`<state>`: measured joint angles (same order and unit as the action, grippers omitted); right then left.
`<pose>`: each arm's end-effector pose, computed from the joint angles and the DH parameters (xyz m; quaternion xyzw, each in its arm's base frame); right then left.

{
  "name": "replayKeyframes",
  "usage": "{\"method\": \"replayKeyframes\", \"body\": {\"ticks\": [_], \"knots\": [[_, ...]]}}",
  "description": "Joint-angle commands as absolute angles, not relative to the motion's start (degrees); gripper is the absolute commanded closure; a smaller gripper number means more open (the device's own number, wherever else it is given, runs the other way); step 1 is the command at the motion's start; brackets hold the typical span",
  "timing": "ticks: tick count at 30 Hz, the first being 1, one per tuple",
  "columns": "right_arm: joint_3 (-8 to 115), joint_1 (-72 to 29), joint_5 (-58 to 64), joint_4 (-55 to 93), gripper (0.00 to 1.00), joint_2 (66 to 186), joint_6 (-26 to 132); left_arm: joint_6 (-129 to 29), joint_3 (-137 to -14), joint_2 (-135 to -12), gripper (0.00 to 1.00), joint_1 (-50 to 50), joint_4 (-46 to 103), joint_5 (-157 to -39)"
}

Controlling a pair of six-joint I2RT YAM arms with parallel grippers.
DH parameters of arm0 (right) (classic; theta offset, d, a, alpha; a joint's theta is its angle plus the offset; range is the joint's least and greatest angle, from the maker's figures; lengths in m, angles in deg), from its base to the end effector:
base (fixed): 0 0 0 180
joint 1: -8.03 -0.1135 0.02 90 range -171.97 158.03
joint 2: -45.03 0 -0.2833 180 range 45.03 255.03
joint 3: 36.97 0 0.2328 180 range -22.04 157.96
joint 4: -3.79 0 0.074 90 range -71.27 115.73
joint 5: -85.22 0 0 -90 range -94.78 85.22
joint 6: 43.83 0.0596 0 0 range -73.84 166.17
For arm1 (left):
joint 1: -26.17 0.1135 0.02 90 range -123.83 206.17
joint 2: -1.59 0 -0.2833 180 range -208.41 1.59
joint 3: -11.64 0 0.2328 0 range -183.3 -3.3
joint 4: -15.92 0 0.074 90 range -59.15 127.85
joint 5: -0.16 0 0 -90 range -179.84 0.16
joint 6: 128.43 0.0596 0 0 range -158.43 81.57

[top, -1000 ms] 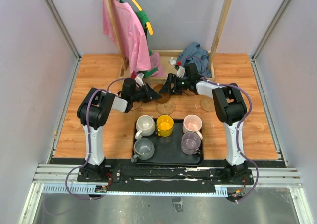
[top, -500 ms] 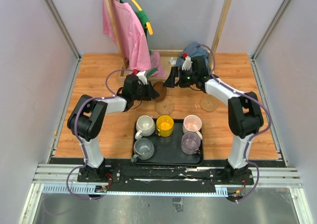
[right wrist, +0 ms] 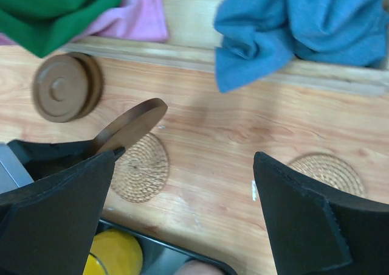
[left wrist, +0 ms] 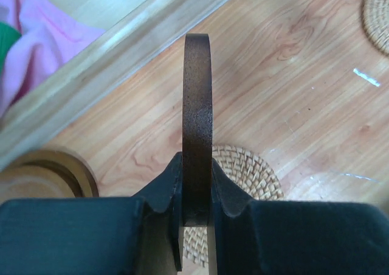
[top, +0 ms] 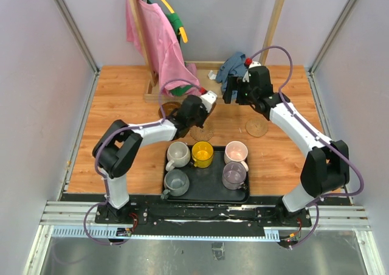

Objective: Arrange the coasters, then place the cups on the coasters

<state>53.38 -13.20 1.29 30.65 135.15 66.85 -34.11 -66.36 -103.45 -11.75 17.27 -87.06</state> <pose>0.3450 0.1408 0.3380 -0.0319 0.8496 0.2297 0.4737 0.3318 -0.2548 0.2178 0.2978 0.8055 -0.1280 0.4961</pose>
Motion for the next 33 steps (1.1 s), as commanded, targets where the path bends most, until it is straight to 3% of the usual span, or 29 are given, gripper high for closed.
{"method": "replayKeyframes", "body": {"ticks": [1, 8, 10, 11, 12, 16, 21, 28, 33], "knots": [[50.80, -13.85, -10.00, 35.43, 0.01, 132.11, 66.51, -21.76, -71.36, -108.26, 0.99, -17.13, 21.08, -72.93], [49.42, -13.81, -13.58, 36.15, 0.02, 129.76, 66.69, -12.79, -78.27, -116.61, 0.97, -21.34, 25.13, -62.93], [49.24, -13.69, -14.20, 36.18, 0.02, 129.35, 66.62, -12.51, -78.69, -117.07, 0.82, -21.62, 25.46, -63.21], [49.18, -13.70, -14.45, 36.17, 0.02, 129.27, 66.49, -12.58, -78.75, -116.87, 0.67, -21.64, 25.55, -63.87], [49.20, -13.72, -14.73, 36.18, 0.02, 129.23, 66.40, -12.81, -78.59, -116.62, 0.59, -21.65, 25.65, -64.79], [49.30, -13.69, -15.31, 36.21, 0.02, 129.05, 66.47, -14.30, -77.59, -114.98, 0.51, -21.67, 25.16, -69.67], [49.84, -13.68, -15.15, 36.07, 0.02, 129.29, 66.17, -16.52, -76.97, -113.51, 0.14, -21.65, 24.06, -73.45], [50.34, -13.61, -16.46, 35.99, 0.02, 129.72, 64.82, -21.30, -72.96, -105.79, 0.09, -21.65, 18.54, -76.75], [50.66, -13.33, -13.00, 35.77, 0.00, 132.18, 63.60, -25.44, -68.52, -100.72, 0.12, -20.56, 16.06, -77.52]]}}
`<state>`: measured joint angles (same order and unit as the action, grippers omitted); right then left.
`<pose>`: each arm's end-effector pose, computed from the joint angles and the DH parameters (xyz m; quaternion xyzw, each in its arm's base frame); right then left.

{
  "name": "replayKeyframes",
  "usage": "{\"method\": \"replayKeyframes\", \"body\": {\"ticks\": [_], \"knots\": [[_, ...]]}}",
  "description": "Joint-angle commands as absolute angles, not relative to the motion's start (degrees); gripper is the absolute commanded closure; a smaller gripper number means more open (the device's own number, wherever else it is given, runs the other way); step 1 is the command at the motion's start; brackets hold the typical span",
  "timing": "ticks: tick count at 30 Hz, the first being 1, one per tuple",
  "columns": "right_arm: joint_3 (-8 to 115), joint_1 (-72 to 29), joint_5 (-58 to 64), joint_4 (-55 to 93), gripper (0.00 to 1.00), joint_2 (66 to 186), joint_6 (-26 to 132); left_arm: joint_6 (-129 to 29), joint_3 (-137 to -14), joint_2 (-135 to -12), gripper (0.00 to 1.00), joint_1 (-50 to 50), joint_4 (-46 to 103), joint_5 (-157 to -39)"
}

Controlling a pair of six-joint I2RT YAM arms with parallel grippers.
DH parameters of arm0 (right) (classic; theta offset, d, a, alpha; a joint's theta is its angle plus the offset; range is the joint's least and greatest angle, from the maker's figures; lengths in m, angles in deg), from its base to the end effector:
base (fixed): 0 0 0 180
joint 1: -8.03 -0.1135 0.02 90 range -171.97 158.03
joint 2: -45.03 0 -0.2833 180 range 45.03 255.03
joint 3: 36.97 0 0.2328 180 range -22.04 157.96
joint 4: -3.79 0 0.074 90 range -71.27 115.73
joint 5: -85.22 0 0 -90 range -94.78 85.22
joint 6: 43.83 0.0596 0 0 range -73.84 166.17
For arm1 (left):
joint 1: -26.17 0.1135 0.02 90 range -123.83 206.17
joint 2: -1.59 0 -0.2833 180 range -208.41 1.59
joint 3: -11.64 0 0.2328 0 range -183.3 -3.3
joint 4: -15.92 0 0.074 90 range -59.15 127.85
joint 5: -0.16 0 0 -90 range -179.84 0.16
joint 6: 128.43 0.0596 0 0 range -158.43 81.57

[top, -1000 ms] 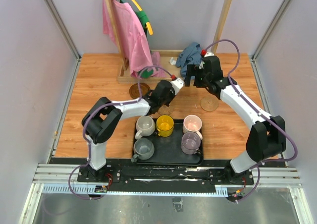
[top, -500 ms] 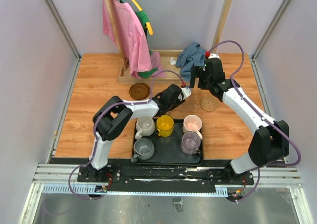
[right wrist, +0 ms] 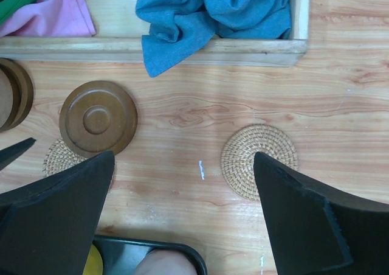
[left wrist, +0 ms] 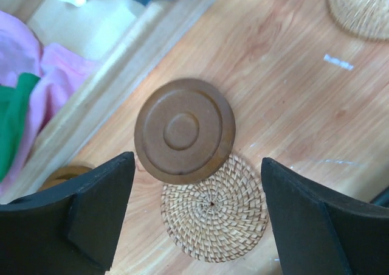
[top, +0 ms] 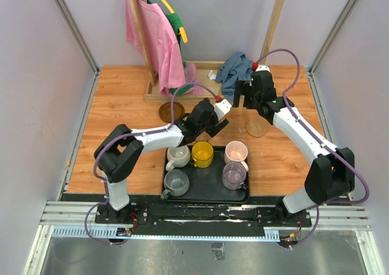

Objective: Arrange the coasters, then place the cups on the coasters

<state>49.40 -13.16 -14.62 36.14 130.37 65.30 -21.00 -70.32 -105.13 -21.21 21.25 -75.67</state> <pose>0.3236 0.1145 0.3311 0.0264 0.8691 0.0981 0.4840 0.2998 -0.3043 0.2212 0.4088 0.7589 -0.0248 0.5063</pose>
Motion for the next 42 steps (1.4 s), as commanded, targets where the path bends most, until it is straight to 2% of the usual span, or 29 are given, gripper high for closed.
{"method": "replayKeyframes", "body": {"ticks": [1, 3, 6, 9, 15, 21, 29, 38, 42], "knots": [[50.96, -13.32, -11.77, 35.74, 0.01, 132.95, 63.30, -26.54, -68.29, -100.71, 0.14, -19.87, 16.55, -77.73], [51.82, -13.32, -9.25, 36.06, 0.07, 134.64, 62.46, -28.95, -67.88, -101.02, 0.21, -18.03, 17.99, -78.16], [53.13, -13.32, -6.28, 36.83, 0.28, 137.11, 61.90, -32.18, -66.78, -100.92, 0.38, -15.44, 18.83, -79.60], [54.13, -13.37, -3.07, 36.52, 0.44, 139.75, 61.22, -34.56, -66.07, -100.76, 0.46, -14.11, 19.99, -80.94], [57.84, -13.71, 4.81, 36.51, 0.66, 146.55, 60.34, -40.13, -64.63, -102.01, 0.72, -12.89, 20.90, -82.43], [63.13, -15.26, 10.01, 36.62, 0.69, 153.65, 59.71, -44.13, -63.24, -103.36, 0.74, -12.86, 18.62, -88.06], [70.39, -18.02, 14.55, 39.73, 0.66, 162.09, 59.35, -47.68, -62.33, -105.22, 0.77, -12.86, 19.62, -90.30], [72.28, -19.55, 14.99, 43.16, 0.65, 167.64, 59.77, -50.90, -64.25, -109.49, 0.76, -12.20, 23.08, -89.25], [72.62, -19.65, 11.06, 45.78, 0.65, 169.58, 60.30, -52.31, -64.44, -110.39, 0.76, -10.78, 24.04, -88.39]]}}
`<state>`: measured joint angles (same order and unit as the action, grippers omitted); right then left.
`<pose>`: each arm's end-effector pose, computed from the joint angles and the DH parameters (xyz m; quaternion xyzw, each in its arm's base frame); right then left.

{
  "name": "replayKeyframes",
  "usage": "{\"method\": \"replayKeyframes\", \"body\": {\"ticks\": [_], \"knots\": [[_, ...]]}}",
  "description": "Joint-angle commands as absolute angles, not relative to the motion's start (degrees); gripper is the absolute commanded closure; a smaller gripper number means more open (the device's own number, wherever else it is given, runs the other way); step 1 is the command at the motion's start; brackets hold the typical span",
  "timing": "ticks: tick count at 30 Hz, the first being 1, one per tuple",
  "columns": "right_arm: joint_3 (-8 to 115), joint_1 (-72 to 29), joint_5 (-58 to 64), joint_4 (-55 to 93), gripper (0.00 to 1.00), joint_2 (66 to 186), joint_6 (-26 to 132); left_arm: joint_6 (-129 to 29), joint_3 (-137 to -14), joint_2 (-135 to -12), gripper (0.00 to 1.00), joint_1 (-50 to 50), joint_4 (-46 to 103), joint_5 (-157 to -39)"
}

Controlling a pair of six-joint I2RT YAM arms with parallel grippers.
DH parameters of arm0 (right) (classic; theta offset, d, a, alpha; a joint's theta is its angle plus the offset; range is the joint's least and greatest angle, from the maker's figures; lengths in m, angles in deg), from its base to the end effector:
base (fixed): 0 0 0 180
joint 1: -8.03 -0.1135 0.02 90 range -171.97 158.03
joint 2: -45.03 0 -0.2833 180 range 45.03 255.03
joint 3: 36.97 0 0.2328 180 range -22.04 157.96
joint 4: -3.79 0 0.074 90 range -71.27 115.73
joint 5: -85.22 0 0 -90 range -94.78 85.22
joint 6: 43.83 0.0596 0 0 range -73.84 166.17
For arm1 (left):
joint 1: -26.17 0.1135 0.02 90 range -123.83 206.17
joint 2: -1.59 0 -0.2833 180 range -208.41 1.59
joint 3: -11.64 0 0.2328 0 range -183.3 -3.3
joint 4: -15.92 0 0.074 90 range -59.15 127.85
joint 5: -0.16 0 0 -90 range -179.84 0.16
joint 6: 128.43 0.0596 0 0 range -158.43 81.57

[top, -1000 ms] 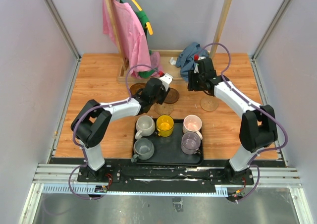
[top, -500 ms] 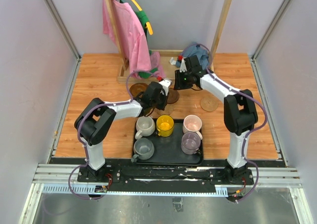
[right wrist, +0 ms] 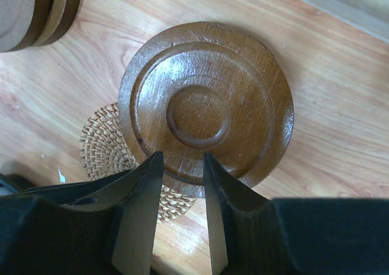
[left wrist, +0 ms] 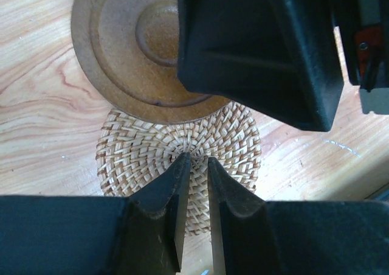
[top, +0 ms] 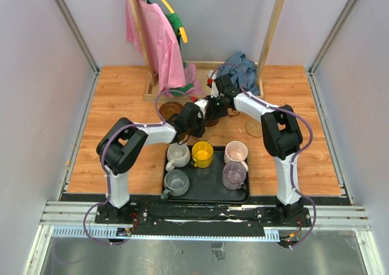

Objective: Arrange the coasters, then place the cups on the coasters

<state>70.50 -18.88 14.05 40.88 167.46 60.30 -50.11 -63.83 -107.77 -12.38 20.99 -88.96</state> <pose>0.4167 0.2331 0.1897 -0.1567 0.9212 0.2573 0.2462 0.3220 -0.2554 0.1670 0.2064 0.8785 -0.1766 0.3930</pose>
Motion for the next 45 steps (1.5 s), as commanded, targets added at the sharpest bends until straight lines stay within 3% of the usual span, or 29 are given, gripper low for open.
{"method": "replayKeyframes", "body": {"ticks": [1, 9, 23, 33, 40, 45], "knots": [[73.12, -19.65, 9.50, 46.85, 0.66, 170.22, 60.40, -52.83, -64.59, -110.65, 0.76, -10.23, 24.41, -88.38], [75.00, -19.24, -5.06, 52.85, 0.68, 172.23, 61.07, -53.90, -64.48, -110.03, 0.76, -6.47, 25.36, -87.76], [70.65, -17.37, -16.25, 58.31, 0.69, 169.25, 64.16, -53.11, -69.21, -112.44, 0.76, -5.48, 26.41, -86.58], [67.71, -17.37, -17.21, 58.71, 0.68, 164.96, 64.73, -53.15, -74.93, -115.52, 0.74, -5.39, 25.84, -91.92], [71.86, -17.37, -17.36, 58.31, 0.65, 164.49, 62.66, -52.73, -71.02, -111.58, 0.74, -5.43, 24.38, -92.60], [76.99, -17.37, -17.65, 57.57, 0.59, 163.20, 60.72, -52.38, -66.53, -103.47, 0.63, -5.39, 20.84, -92.42]]}}
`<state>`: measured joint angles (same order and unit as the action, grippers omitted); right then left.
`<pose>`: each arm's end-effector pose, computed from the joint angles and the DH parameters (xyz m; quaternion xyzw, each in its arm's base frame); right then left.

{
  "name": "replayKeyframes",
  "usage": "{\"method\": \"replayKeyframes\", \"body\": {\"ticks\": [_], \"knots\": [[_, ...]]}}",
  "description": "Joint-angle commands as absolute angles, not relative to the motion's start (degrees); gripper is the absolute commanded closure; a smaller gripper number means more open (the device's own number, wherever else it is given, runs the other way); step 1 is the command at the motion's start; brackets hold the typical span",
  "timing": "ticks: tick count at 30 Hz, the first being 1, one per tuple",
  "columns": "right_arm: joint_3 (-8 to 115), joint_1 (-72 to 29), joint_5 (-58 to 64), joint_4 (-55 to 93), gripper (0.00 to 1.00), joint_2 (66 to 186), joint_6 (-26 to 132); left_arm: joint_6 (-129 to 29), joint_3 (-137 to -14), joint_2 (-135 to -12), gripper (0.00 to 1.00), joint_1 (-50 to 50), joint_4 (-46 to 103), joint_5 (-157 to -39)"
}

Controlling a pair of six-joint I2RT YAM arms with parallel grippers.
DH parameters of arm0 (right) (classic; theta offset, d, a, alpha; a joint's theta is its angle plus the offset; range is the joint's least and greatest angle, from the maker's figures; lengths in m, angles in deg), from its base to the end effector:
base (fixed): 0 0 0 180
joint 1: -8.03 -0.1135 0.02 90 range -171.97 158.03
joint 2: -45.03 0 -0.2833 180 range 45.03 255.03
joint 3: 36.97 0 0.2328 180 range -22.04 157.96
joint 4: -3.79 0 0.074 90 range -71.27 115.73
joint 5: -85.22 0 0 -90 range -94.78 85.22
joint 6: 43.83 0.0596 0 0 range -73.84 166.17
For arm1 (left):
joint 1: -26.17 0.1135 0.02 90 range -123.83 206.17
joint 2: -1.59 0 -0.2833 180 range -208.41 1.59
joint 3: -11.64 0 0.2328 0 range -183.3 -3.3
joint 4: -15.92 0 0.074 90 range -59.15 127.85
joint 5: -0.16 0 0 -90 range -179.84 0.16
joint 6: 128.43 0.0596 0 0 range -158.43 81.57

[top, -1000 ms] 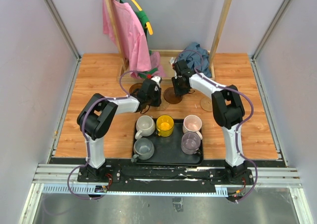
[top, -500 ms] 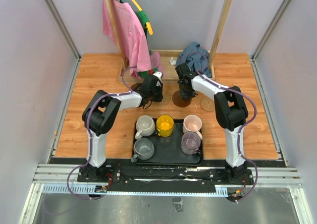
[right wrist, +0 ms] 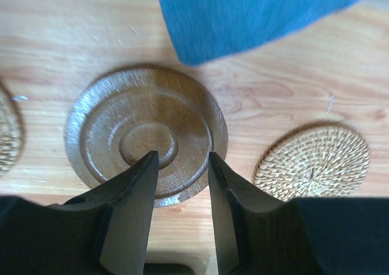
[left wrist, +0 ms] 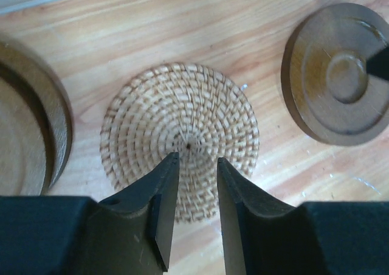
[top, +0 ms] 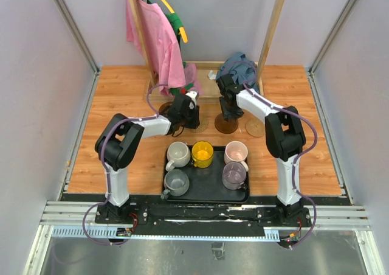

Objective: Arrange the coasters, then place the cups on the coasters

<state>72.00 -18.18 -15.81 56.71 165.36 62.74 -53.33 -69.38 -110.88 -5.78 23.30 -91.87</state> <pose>0.4077 0.1880 0.1928 -0.0602 0.9688 -0.0064 0.2405 0.3645 -0.2298 0.1701 0.1412 0.8907 -0.1863 0.3898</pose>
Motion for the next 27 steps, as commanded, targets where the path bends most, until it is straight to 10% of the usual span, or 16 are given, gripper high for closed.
{"method": "replayKeyframes", "body": {"ticks": [1, 17, 27], "knots": [[77.70, -17.37, -17.43, 57.27, 0.58, 162.73, 60.41, -52.18, -65.75, -101.67, 0.59, -5.39, 20.37, -91.87], [69.25, -19.71, -9.22, 49.91, 0.25, 153.38, 60.17, -53.07, -58.79, -91.41, 0.02, -1.13, 21.97, -79.18], [64.96, -21.56, -7.40, 46.09, 0.01, 150.57, 60.40, -52.18, -62.76, -97.00, 0.00, 4.51, 24.07, -79.63]]}}
